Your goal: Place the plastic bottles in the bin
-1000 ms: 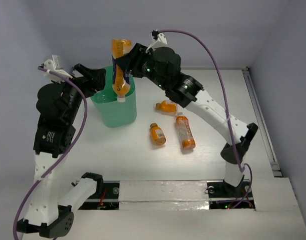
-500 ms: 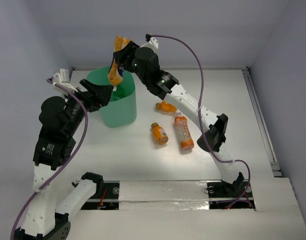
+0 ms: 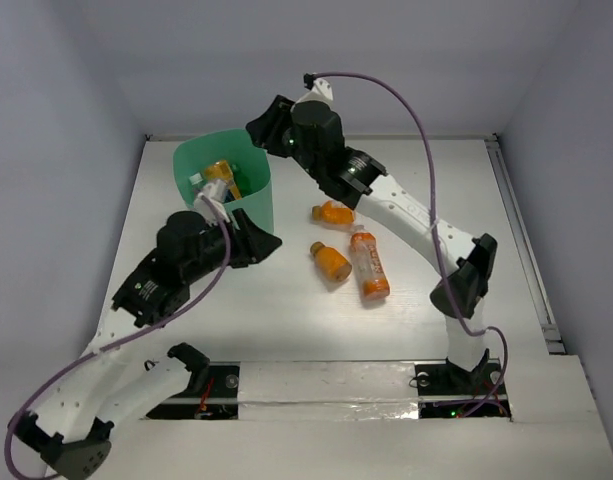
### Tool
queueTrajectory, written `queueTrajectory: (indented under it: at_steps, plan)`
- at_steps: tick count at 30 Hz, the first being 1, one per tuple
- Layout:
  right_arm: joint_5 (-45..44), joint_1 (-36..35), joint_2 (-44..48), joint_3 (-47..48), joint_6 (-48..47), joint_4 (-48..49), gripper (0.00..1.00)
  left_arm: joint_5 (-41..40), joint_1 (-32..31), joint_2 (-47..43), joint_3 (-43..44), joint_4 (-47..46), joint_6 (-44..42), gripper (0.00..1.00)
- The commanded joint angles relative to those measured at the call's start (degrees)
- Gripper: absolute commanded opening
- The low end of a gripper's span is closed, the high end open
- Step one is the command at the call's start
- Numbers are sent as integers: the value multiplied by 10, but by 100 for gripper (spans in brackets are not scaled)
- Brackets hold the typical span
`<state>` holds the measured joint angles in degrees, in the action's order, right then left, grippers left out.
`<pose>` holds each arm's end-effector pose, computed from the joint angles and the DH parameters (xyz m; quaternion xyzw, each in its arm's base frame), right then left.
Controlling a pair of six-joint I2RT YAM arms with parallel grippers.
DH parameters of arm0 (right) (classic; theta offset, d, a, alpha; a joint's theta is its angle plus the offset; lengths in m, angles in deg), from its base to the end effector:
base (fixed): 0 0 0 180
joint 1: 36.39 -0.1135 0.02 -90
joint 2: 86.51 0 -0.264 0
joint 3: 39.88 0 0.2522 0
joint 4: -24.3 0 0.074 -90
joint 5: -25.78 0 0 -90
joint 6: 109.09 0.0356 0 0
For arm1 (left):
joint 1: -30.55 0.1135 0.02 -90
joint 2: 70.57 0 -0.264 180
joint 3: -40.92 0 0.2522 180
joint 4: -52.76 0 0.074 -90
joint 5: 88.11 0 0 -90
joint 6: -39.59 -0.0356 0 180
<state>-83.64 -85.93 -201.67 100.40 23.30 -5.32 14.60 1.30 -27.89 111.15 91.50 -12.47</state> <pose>0.3126 0.3483 0.4511 0.0691 0.7295 0.3949 0.5541 0.1324 -0.0831 0.3880 0.0119 0.7710 -0.4203 0.4782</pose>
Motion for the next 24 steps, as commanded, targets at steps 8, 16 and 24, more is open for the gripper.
queueTrajectory:
  at_steps: [8, 16, 24]
  plan:
    - [21, 44, 321, -395, -93, 44, 0, -166, -208, 115, -112, -119, 129, 0]
    - [48, 106, 535, -684, -67, -82, 18, -172, -215, 236, -133, -200, 202, 79]
    - [101, 163, 530, -781, -71, -104, 94, -161, -209, 388, -86, -280, 262, 93]
